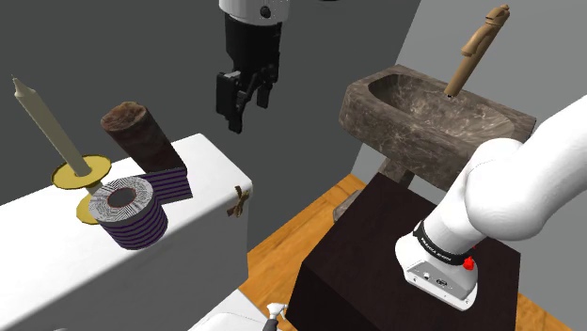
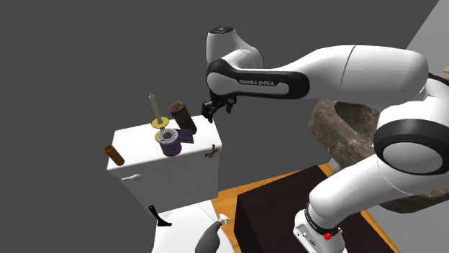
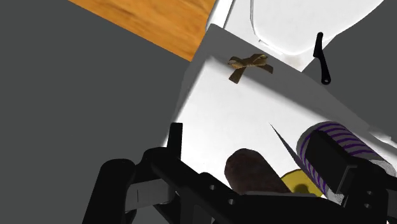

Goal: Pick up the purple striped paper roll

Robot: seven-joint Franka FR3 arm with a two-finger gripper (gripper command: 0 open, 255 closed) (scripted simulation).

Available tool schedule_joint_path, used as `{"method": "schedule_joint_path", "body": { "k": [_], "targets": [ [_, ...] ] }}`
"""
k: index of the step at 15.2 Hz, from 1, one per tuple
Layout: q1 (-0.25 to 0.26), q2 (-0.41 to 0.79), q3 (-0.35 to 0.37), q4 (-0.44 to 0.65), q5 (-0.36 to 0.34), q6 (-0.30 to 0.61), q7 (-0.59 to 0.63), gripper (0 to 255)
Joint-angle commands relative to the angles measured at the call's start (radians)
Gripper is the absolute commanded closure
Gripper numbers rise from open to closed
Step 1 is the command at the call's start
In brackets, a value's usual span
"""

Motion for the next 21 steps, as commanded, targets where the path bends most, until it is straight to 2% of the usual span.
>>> {"method": "schedule_joint_path", "body": {
  "k": [1, 8, 11, 16, 21],
  "targets": [
    [0.009, 0.069, 0.040, 0.046, -0.025, 0.014, 0.048, 0],
    [0.071, 0.332, 0.144, 0.256, -0.168, 0.009, 0.215, 0],
    [0.124, 0.458, 0.167, 0.368, -0.244, -0.013, 0.284, 0],
    [0.243, 0.664, 0.171, 0.582, -0.359, -0.075, 0.367, 0],
    [0.239, 0.670, 0.165, 0.523, -0.365, -0.011, 0.375, 0]
  ]
}}
